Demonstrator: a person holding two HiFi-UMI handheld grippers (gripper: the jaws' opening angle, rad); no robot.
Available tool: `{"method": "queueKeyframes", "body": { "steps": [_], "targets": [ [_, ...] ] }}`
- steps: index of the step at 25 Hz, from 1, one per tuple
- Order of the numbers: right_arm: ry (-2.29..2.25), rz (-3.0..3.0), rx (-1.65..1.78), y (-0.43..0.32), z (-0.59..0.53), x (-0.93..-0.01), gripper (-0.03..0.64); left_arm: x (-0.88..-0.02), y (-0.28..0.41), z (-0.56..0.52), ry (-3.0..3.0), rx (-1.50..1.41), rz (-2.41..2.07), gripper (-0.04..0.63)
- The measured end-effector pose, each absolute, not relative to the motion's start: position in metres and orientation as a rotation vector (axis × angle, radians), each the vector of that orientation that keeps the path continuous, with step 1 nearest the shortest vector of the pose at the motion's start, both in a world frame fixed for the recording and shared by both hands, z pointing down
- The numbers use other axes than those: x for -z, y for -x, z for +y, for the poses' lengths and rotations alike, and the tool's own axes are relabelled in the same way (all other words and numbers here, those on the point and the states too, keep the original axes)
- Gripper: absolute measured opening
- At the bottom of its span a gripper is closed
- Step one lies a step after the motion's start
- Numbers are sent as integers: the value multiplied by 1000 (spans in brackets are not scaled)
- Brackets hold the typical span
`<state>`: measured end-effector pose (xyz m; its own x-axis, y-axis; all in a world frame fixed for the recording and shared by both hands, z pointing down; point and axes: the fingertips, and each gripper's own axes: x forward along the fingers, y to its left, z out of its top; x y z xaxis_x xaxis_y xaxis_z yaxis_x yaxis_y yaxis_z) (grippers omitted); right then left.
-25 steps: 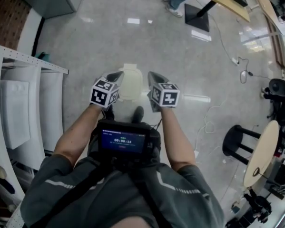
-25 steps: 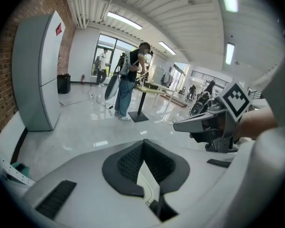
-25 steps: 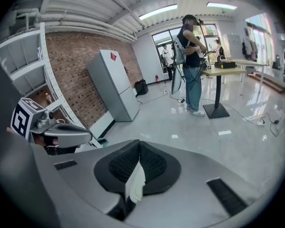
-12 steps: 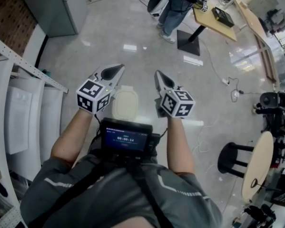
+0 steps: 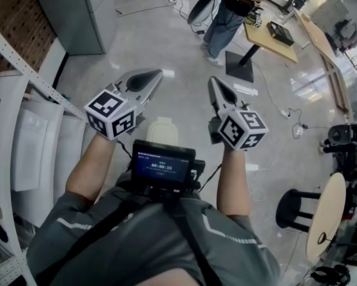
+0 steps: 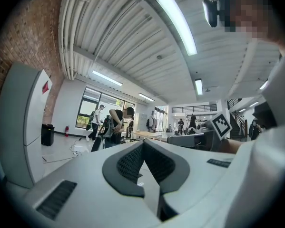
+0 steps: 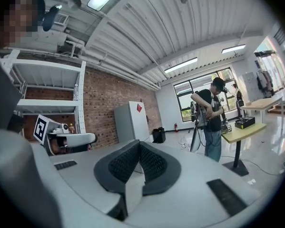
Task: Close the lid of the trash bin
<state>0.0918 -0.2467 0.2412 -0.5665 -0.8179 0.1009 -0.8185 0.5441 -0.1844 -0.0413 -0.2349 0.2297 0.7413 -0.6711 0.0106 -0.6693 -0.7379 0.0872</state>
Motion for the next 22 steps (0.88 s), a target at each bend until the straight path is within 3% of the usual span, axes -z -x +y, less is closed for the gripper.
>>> {"method": "queueKeyframes", "body": {
  "steps": [22],
  "targets": [
    [-1365,-2778,-197,-65,-232,-219,6,-198,47,-225,-2893,76,-1104,-5]
  ]
}}
